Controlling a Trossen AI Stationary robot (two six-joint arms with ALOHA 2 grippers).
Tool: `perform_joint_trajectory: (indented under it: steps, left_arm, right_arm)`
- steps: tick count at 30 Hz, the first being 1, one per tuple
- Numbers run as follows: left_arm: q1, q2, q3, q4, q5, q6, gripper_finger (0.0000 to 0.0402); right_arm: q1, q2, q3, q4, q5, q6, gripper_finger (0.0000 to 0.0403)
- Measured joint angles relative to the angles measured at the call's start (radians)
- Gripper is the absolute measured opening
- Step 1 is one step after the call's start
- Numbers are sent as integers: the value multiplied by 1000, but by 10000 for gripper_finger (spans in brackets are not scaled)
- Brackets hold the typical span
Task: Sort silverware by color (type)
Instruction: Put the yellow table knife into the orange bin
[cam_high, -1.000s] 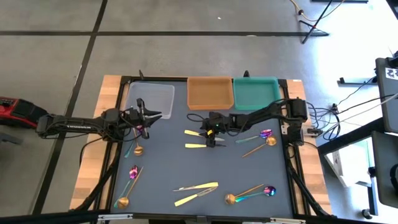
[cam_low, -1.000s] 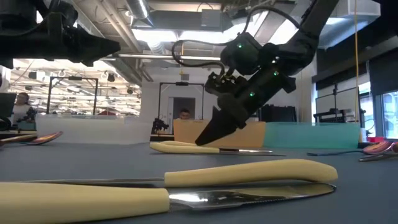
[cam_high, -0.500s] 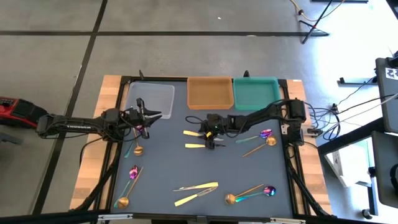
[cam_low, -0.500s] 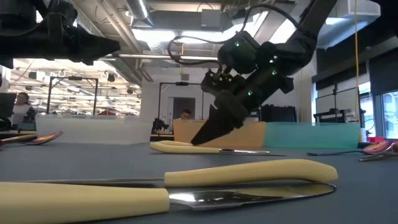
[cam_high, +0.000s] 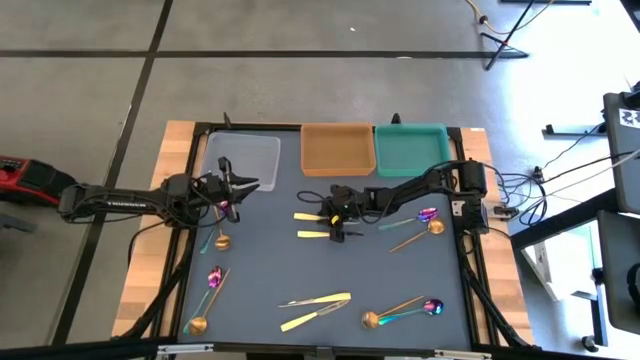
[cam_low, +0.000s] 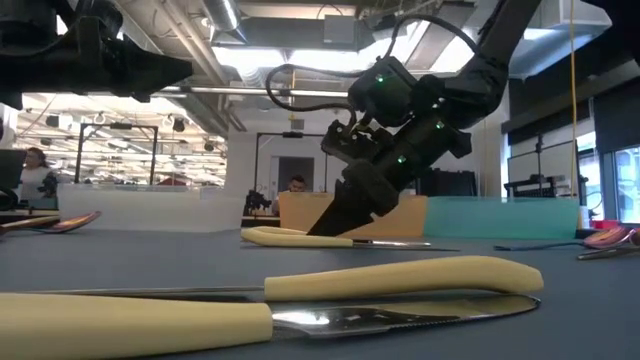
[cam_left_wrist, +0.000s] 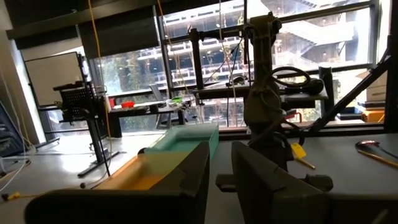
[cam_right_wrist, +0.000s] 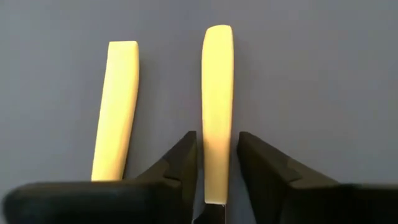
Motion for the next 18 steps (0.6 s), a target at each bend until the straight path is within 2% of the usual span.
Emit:
perform_joint_trajectory:
  steps: [6,12,18]
  left_arm:
    - [0,0,0,20,0,24,63]
    - [0,0,0,18,0,23,63]
    - [0,0,0,14,0,-2,63]
  right_arm:
    - [0,1,-1,3,-5,-56,14]
    - [2,-33,-3,-18,25,-79,34]
    - [-5,-145,-6,-51,56,-153,28]
